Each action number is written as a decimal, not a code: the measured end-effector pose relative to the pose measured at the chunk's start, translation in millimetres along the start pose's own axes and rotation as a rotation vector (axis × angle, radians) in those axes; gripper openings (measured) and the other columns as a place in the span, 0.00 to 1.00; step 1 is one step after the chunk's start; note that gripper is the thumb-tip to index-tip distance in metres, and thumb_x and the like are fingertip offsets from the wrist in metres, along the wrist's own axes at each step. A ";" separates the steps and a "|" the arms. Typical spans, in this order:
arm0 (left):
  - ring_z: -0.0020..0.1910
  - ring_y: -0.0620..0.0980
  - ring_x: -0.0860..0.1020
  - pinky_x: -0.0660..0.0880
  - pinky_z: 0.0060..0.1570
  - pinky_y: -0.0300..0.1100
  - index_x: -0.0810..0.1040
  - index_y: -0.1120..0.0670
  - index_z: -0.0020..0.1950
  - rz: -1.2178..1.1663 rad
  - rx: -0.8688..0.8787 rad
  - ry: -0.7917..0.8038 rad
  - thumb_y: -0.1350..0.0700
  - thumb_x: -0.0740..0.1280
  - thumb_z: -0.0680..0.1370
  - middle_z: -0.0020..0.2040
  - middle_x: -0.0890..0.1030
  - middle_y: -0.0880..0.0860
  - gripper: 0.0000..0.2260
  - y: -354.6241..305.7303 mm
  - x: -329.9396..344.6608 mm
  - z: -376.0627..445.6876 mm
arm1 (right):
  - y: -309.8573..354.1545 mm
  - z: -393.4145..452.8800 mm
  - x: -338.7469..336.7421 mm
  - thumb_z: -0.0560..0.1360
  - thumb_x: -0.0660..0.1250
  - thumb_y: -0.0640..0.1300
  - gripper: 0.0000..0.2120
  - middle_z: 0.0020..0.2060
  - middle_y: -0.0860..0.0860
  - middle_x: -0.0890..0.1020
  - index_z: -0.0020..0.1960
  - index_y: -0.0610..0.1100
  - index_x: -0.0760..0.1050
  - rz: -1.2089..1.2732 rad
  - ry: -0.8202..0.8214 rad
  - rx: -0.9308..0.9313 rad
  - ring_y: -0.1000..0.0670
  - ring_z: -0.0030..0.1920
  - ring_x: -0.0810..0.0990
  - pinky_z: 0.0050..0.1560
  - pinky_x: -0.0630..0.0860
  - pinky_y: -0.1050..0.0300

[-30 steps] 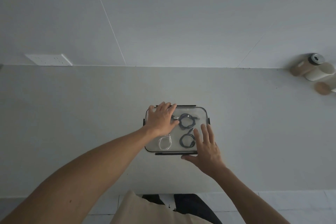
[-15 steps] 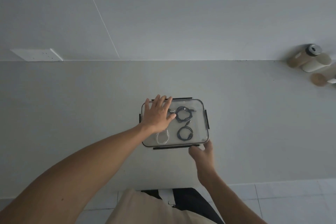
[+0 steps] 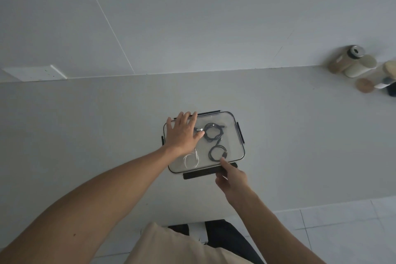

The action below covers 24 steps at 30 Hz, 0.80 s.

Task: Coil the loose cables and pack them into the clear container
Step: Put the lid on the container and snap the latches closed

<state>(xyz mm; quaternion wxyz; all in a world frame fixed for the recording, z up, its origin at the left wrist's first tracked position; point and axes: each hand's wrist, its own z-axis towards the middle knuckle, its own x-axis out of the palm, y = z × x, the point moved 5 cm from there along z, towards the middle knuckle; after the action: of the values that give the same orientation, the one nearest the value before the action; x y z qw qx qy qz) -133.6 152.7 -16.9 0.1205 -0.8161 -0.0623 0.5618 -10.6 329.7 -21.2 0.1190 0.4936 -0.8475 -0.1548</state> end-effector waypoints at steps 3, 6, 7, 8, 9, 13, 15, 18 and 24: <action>0.81 0.56 0.51 0.48 0.76 0.67 0.49 0.49 0.82 0.001 -0.001 -0.013 0.37 0.53 0.83 0.80 0.58 0.53 0.32 -1.3 -0.4 -0.2 | -1.0 1.0 -1.5 0.79 0.73 0.42 0.09 0.33 0.44 0.77 0.49 0.38 0.76 -0.031 -0.013 -0.051 0.48 0.30 0.77 0.32 0.79 0.55; 0.82 0.56 0.50 0.47 0.76 0.66 0.48 0.49 0.83 0.002 0.006 -0.016 0.37 0.52 0.83 0.81 0.56 0.53 0.32 0.5 2.3 -1.2 | -4.0 -3.5 -1.3 0.80 0.71 0.42 0.09 0.38 0.41 0.82 0.53 0.36 0.77 -0.067 0.064 -0.106 0.46 0.33 0.82 0.37 0.84 0.52; 0.81 0.55 0.50 0.47 0.76 0.66 0.48 0.49 0.82 0.001 0.007 -0.015 0.37 0.52 0.83 0.81 0.57 0.53 0.32 1.1 2.2 -0.5 | -6.0 -5.4 -3.4 0.80 0.71 0.42 0.09 0.40 0.40 0.83 0.54 0.36 0.76 -0.080 0.095 -0.121 0.44 0.35 0.84 0.40 0.85 0.51; 0.81 0.55 0.52 0.48 0.76 0.66 0.49 0.49 0.82 0.001 0.010 -0.020 0.37 0.53 0.83 0.80 0.58 0.52 0.32 1.4 1.5 0.5 | -8.1 -6.1 -6.3 0.81 0.70 0.41 0.08 0.40 0.40 0.83 0.54 0.37 0.75 -0.085 0.126 -0.138 0.42 0.38 0.85 0.43 0.85 0.48; 0.80 0.55 0.55 0.50 0.75 0.66 0.51 0.48 0.81 -0.002 0.016 -0.029 0.36 0.53 0.82 0.78 0.60 0.52 0.31 1.3 -0.3 1.6 | -8.9 -6.9 -9.3 0.81 0.70 0.41 0.07 0.41 0.40 0.83 0.53 0.37 0.75 -0.093 0.160 -0.158 0.41 0.40 0.86 0.46 0.85 0.47; 0.78 0.53 0.59 0.50 0.75 0.65 0.55 0.47 0.79 -0.051 0.029 -0.013 0.37 0.56 0.81 0.75 0.64 0.50 0.29 2.6 -4.7 6.1 | -5.8 3.8 -21.2 0.79 0.73 0.48 0.17 0.52 0.36 0.85 0.59 0.36 0.77 -0.336 0.191 -0.240 0.39 0.47 0.88 0.47 0.86 0.45; 0.78 0.52 0.57 0.49 0.75 0.65 0.55 0.46 0.79 -0.064 0.024 0.003 0.38 0.56 0.81 0.75 0.63 0.49 0.29 2.7 -4.1 7.6 | 1.5 11.3 -29.0 0.69 0.77 0.62 0.34 0.59 0.39 0.82 0.63 0.39 0.72 -0.611 0.037 -0.324 0.41 0.49 0.87 0.50 0.85 0.40; 0.78 0.51 0.56 0.49 0.74 0.64 0.56 0.45 0.77 -0.093 0.020 0.001 0.38 0.56 0.79 0.74 0.64 0.47 0.28 1.9 -3.6 11.6 | 26.6 13.3 -34.5 0.62 0.76 0.71 0.57 0.76 0.42 0.65 0.78 0.43 0.56 -1.142 -0.257 -0.690 0.39 0.71 0.73 0.68 0.75 0.40; 0.74 0.54 0.63 0.52 0.73 0.64 0.57 0.41 0.77 -0.037 0.022 0.011 0.24 0.52 0.73 0.72 0.68 0.49 0.36 3.7 0.9 24.7 | 53.9 20.3 -10.9 0.65 0.78 0.65 0.55 0.78 0.32 0.62 0.79 0.36 0.61 -1.646 -0.150 -1.319 0.31 0.78 0.62 0.66 0.76 0.36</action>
<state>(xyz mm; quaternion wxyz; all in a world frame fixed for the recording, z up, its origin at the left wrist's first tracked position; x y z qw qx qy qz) -156.4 152.5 -27.1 0.1401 -0.8164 -0.0707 0.5557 -55.6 367.2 -20.0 0.1695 0.7428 -0.0047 -0.6477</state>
